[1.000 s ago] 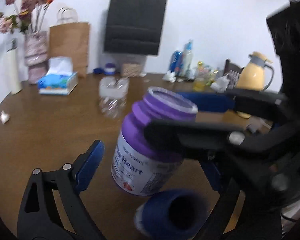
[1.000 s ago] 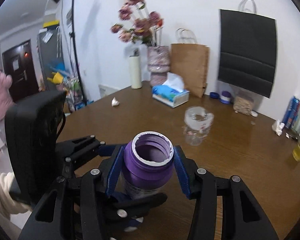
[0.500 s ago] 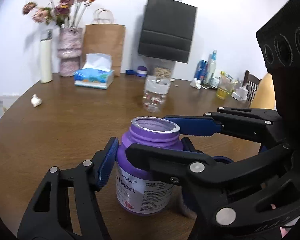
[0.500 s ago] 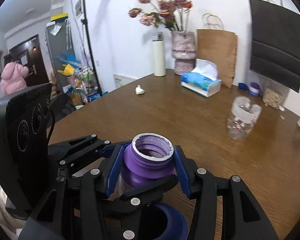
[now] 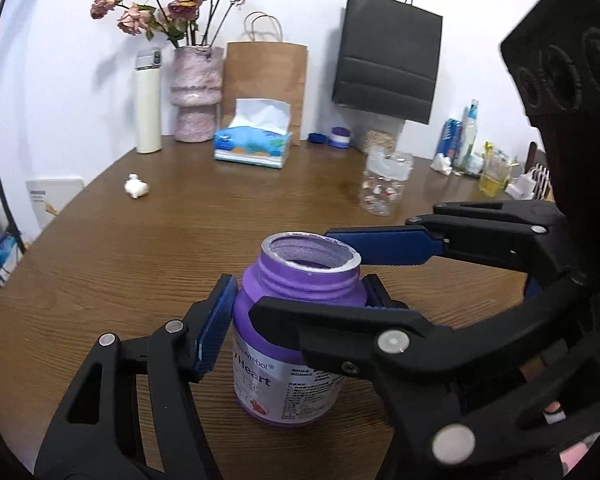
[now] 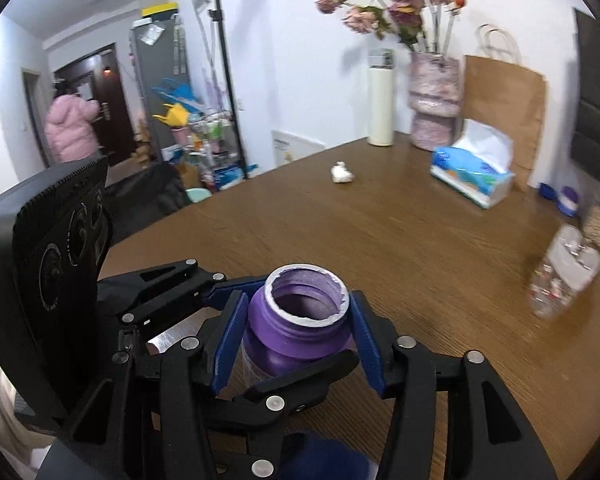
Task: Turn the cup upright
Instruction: 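Grip the purple bottle's rim with the right tool while the left tool holds its body, then lower the upright purple bottle onto the table and open both tools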
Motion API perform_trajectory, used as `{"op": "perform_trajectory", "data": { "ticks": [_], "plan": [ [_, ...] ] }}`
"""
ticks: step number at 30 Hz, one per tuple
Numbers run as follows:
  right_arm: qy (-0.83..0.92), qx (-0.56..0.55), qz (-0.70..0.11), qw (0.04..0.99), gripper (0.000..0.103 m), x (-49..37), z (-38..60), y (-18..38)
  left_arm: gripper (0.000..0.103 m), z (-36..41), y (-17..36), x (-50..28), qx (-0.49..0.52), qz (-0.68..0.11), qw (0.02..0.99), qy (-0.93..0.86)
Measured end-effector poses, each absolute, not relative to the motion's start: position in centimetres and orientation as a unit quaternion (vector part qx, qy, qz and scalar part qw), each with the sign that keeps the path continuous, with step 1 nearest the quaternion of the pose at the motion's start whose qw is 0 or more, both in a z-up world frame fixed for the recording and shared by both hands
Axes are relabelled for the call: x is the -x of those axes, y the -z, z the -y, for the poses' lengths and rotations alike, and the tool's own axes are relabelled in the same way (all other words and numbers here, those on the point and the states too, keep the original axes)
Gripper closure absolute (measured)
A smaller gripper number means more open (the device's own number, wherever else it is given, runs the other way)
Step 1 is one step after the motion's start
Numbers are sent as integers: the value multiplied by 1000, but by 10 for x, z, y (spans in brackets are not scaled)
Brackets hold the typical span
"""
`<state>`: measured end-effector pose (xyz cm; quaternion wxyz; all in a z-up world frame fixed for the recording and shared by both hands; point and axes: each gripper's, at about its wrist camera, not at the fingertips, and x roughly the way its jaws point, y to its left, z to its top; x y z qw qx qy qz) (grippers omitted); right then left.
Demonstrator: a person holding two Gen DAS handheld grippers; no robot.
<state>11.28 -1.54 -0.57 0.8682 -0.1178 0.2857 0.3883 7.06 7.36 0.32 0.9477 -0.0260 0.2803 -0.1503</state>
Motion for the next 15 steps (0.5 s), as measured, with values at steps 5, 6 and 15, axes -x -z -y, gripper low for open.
{"op": "perform_trajectory", "data": {
  "ticks": [5, 6, 15],
  "plan": [
    [-420, 86, -302, 851, 45, -128, -1, 7, 43, -95, -6, -77, 40, -288, 947, 138],
    [-420, 91, -299, 852, 45, -128, -5, 7, 43, -97, -6, -78, 42, -288, 947, 137],
    [-353, 95, -293, 883, 48, -148, 17, 2, 30, -63, -1, -119, 26, -324, 928, 184]
  ]
}}
